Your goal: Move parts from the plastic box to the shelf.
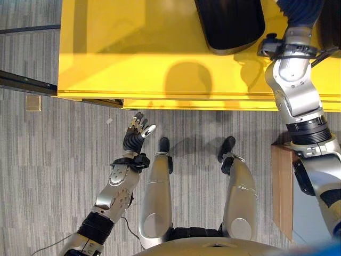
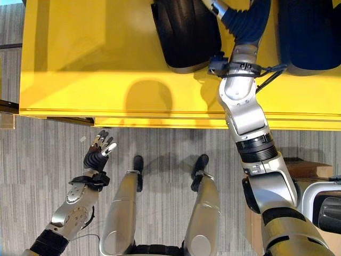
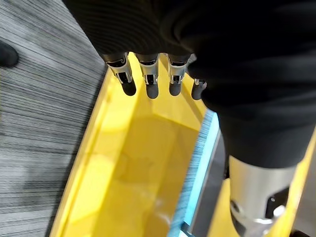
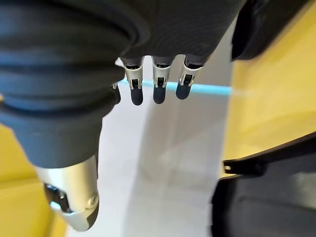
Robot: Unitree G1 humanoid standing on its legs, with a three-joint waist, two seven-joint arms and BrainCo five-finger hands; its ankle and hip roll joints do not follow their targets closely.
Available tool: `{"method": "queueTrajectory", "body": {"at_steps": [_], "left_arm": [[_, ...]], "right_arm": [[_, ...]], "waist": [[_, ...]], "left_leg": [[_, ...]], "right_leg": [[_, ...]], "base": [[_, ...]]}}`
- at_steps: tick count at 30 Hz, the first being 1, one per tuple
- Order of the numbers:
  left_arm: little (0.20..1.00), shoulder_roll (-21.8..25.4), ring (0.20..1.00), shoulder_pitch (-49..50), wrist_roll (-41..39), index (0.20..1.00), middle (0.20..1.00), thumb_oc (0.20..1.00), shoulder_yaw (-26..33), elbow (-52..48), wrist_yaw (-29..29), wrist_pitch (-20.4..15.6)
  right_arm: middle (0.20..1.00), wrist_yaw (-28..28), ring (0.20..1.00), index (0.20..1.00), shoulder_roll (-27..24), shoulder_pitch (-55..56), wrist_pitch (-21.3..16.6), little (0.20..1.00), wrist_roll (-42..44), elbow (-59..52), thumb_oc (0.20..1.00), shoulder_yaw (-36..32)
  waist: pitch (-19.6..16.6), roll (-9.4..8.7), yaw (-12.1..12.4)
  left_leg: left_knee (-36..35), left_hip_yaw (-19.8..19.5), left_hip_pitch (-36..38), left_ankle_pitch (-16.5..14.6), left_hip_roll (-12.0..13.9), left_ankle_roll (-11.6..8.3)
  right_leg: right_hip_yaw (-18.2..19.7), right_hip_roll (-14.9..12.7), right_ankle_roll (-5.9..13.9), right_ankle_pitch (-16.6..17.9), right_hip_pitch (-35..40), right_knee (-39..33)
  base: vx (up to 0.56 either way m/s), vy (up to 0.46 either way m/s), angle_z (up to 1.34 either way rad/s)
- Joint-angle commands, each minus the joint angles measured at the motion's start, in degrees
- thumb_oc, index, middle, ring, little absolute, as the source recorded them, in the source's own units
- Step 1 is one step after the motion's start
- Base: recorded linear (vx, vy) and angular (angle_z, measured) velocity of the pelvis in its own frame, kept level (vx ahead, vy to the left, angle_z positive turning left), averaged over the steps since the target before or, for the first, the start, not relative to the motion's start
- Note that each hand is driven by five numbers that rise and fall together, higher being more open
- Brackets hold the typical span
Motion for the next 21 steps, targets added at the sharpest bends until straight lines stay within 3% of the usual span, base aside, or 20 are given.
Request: {"method": "queueTrajectory", "body": {"at_steps": [1, 6, 12, 21], "left_arm": [[1.000, 0.73, 1.000, 4.48, 2.76, 1.000, 1.000, 1.000, 2.10, -6.43, -0.58, -1.56], [1.000, 0.66, 1.000, 5.49, 3.46, 1.000, 1.000, 1.000, 2.46, -6.62, -0.84, -1.65], [1.000, 0.58, 1.000, 6.79, 3.54, 1.000, 1.000, 1.000, 2.72, -6.63, -1.06, -1.55], [1.000, 1.23, 1.000, 7.25, 2.69, 1.000, 1.000, 1.000, 2.57, -6.65, -1.76, -1.56]], "right_arm": [[1.000, -0.47, 1.000, 1.000, -2.03, -0.24, -3.28, 1.000, -5.51, -5.54, 1.000, -4.59], [1.000, -0.46, 1.000, 1.000, -2.40, 4.09, -2.27, 1.000, -8.48, -6.09, 1.000, -6.01], [1.000, 2.10, 1.000, 1.000, -0.18, 7.86, -2.98, 1.000, -2.64, -2.39, 1.000, -4.82], [1.000, 4.78, 1.000, 1.000, 0.35, 3.27, -3.24, 1.000, 3.86, 5.50, 1.000, -0.38]], "waist": [[-0.93, 0.08, 0.53], [-0.93, 0.17, 0.20], [-0.92, 0.29, 0.27], [-0.91, 0.39, 1.24]], "left_leg": [[-2.99, 2.89, 1.25, 3.02, 0.35, 1.10], [-2.84, 2.94, 1.02, 3.03, 0.48, 1.12], [-2.52, 3.05, 0.18, 3.18, 0.70, 1.12], [-2.68, 3.06, -0.49, 3.58, 0.71, 1.03]], "right_leg": [[3.40, 0.26, 2.83, -8.03, 2.97, 7.15], [3.53, 0.33, 2.91, -7.93, 2.71, 6.93], [3.51, 0.33, 2.85, -7.77, 1.96, 7.09], [3.37, 0.27, 2.71, -7.61, 1.40, 7.17]], "base": [[0.00, 0.000, 0.00], [0.00, -0.001, -0.01], [0.00, -0.010, -0.03], [0.00, 0.000, 0.00]]}}
